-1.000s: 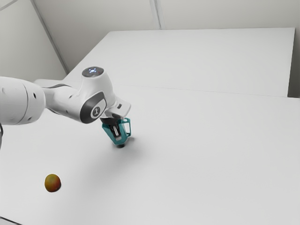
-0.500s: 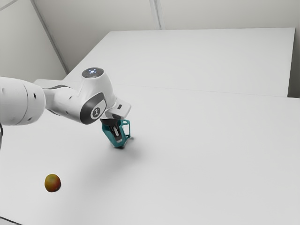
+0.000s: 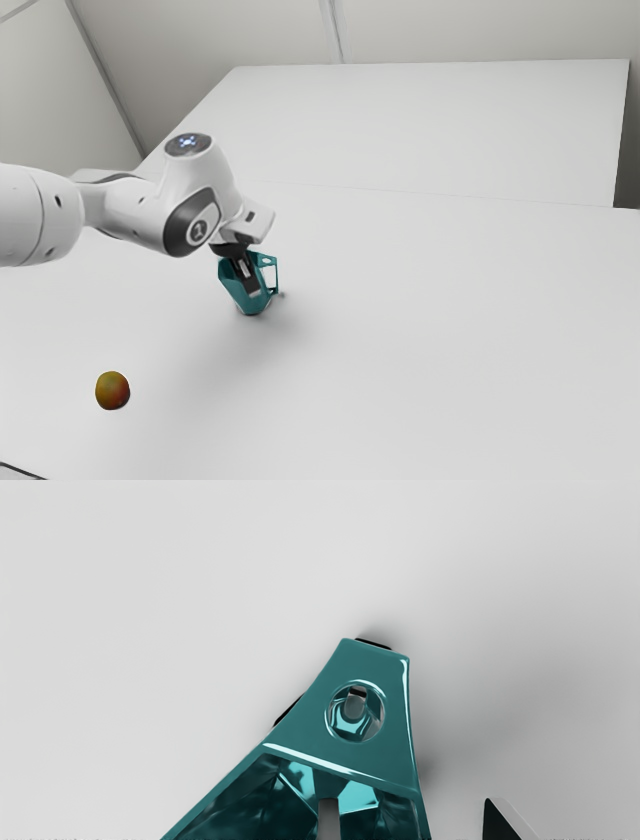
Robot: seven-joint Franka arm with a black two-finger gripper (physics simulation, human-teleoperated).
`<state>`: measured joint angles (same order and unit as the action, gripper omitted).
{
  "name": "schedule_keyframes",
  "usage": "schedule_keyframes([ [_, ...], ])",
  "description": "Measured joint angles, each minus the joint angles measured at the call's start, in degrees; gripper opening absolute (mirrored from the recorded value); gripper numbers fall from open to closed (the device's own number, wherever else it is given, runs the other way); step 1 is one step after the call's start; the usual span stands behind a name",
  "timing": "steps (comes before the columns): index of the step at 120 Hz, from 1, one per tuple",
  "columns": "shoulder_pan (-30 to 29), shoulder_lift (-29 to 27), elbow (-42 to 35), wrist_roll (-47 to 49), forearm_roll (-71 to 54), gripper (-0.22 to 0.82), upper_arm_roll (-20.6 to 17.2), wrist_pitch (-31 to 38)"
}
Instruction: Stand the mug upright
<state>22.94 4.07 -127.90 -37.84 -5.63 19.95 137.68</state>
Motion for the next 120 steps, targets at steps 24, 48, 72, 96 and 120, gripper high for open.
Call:
schedule_keyframes([
  [24, 0.0, -2.9, 0.0, 0.1, 0.0, 0.27, 0.0, -0.5],
  [48, 0.1, -6.0, 1.8, 0.3, 0.0, 0.31, -0.1, -2.0],
  [72, 0.1, -5.5, 13.9, 1.5, 1.1, 0.48, -0.1, -9.2],
  [96, -3.1, 3.0, 33.4, 5.9, 6.1, 0.55, -0.8, -24.7],
  [120, -16.7, 12.3, 48.4, 10.6, 8.8, 0.59, -10.6, -37.6],
])
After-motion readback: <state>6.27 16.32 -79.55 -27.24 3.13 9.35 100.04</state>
